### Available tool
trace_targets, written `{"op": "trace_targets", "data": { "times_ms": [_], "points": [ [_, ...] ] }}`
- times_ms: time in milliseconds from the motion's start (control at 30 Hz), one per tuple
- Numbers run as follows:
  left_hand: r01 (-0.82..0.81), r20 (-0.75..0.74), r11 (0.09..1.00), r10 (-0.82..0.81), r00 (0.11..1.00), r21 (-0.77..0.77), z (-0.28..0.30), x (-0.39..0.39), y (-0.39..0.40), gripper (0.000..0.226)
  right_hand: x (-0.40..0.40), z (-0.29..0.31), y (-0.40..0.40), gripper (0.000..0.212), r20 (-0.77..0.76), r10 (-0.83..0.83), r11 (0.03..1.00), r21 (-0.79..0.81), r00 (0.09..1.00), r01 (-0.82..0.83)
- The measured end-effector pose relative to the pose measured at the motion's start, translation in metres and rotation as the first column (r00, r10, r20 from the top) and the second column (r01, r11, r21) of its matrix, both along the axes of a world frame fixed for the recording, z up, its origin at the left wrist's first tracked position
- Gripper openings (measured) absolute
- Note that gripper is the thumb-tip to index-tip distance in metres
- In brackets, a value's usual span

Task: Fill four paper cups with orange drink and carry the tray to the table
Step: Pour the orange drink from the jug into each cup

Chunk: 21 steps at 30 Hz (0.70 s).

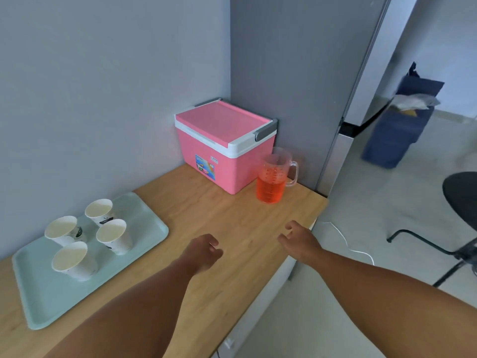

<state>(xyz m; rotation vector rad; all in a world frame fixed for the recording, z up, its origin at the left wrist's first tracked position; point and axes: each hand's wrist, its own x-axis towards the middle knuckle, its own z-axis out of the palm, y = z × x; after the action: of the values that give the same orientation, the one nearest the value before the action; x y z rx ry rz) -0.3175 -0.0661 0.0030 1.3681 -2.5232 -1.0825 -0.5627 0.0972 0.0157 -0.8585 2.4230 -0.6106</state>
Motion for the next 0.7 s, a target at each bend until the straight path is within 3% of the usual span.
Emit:
{"op": "trace_targets", "data": {
  "times_ms": [333,567,700],
  "points": [
    [-0.019,-0.003,1.0,0.019,1.0,0.01,0.001,-0.103,-0.006,0.028,-0.085,-0.007,-0.01,0.047,0.056,-0.092,0.994,-0.047,0.994,0.095],
    [-0.094,-0.01,0.996,0.094,0.996,-0.005,0.006,-0.17,-0.024,0.031,-0.145,-0.003,-0.041,0.055,0.1,-0.088,0.986,-0.134,0.991,0.101],
    [-0.161,-0.037,0.987,0.162,0.986,0.015,0.006,-0.193,-0.035,0.032,-0.167,-0.001,-0.06,0.047,0.11,-0.082,0.972,-0.209,0.991,0.103]
  ]
}}
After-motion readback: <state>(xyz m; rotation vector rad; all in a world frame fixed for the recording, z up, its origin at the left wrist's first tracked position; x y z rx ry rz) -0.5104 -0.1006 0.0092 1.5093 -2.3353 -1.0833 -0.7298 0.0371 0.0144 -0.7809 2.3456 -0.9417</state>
